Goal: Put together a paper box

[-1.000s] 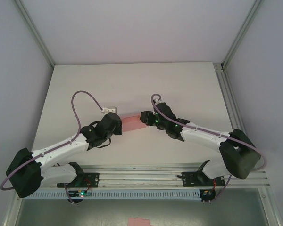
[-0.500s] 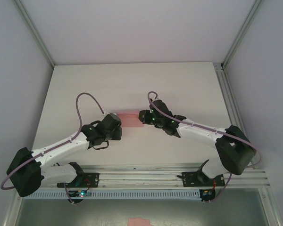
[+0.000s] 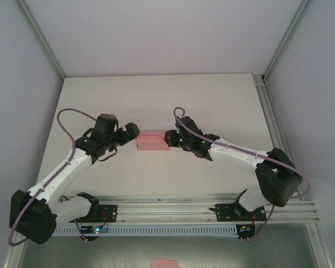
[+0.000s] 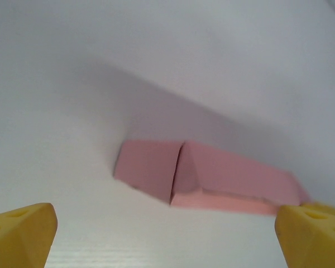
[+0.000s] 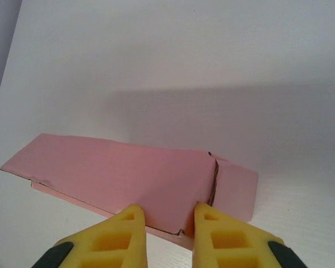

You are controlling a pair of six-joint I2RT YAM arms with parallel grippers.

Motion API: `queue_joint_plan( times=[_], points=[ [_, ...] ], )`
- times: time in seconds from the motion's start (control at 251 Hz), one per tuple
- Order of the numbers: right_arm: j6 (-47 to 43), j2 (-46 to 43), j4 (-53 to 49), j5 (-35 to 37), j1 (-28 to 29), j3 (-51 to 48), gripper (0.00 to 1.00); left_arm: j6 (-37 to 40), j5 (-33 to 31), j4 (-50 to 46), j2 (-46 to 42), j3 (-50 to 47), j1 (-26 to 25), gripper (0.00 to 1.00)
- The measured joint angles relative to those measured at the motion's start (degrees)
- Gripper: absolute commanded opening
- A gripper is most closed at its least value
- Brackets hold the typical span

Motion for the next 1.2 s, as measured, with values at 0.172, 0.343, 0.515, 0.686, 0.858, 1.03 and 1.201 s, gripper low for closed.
queue_joint_plan(
  times=[0.172,0.343,0.515,0.686,0.858,1.03,1.201],
  points=[
    [-0.17,0.15,-0.11,0.00,0.00,0.15,0.15,-3.82,9.81,9.62,8.11,-0.44,2.14,0.97],
    [-0.26,0.15,-0.11,0.00,0.00,0.15,0.15,-5.49,14.14,14.51,9.66,-3.23,2.36,0.86],
    [-0.26,0.15,-0.09,-0.04,0.00,0.09,0.14,-6.21,14.75,15.80,9.53,-6.43,3.39,0.83],
    [-0.22,0.28,0.24,-0.07,0.02,-0.07,0.14,-7.34,16.09,20.55,9.51,-8.68,3.48,0.66],
    [0.13,0.42,0.92,-0.07,0.02,-0.55,0.13,-7.69,16.57,25.51,9.42,-11.06,3.65,0.45],
    [0.81,0.48,2.84,0.09,-0.07,-1.81,0.12,-7.80,16.59,32.72,10.91,-14.43,4.07,0.23],
    [1.11,0.76,5.25,0.61,-0.68,-2.93,0.11,-6.91,16.59,38.01,12.87,-15.89,4.26,0.07]
  ],
)
